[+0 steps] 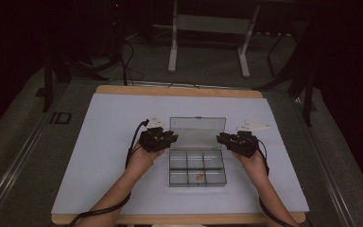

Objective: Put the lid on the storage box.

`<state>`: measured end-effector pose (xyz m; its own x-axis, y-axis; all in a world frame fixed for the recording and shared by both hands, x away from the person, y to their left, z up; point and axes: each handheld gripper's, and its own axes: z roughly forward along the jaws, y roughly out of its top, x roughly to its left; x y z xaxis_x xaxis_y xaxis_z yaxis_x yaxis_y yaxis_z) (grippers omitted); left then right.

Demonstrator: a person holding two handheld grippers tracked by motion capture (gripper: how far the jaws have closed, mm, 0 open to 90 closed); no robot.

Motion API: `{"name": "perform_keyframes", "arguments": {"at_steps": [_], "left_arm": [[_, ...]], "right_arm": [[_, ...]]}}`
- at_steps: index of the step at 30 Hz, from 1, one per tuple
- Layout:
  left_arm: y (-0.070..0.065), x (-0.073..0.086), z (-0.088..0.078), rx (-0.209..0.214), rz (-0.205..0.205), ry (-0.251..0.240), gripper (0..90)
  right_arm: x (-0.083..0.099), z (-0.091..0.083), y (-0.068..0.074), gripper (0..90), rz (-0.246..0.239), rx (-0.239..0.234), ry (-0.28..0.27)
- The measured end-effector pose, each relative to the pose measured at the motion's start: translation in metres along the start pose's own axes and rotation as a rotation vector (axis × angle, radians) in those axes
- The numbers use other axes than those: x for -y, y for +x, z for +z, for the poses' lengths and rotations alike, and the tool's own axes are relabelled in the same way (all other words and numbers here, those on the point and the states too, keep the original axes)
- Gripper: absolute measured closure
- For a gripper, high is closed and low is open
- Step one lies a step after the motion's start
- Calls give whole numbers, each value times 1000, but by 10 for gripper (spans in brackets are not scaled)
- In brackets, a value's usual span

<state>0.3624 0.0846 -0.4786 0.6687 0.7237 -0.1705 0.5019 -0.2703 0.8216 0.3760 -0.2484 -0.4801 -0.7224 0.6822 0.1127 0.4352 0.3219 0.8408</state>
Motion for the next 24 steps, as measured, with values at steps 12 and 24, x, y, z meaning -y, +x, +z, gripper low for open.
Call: {"name": "perform_keyframes", "arguments": {"at_steps": [12,24], "left_arm": [[-5,4,-6,15,54,-16,721],[-12,10,-13,22,92,-33,714]], "right_arm": [[1,-9,5,755,-17,-8,4],[6,-19,13,754,-43,6,-14]]}}
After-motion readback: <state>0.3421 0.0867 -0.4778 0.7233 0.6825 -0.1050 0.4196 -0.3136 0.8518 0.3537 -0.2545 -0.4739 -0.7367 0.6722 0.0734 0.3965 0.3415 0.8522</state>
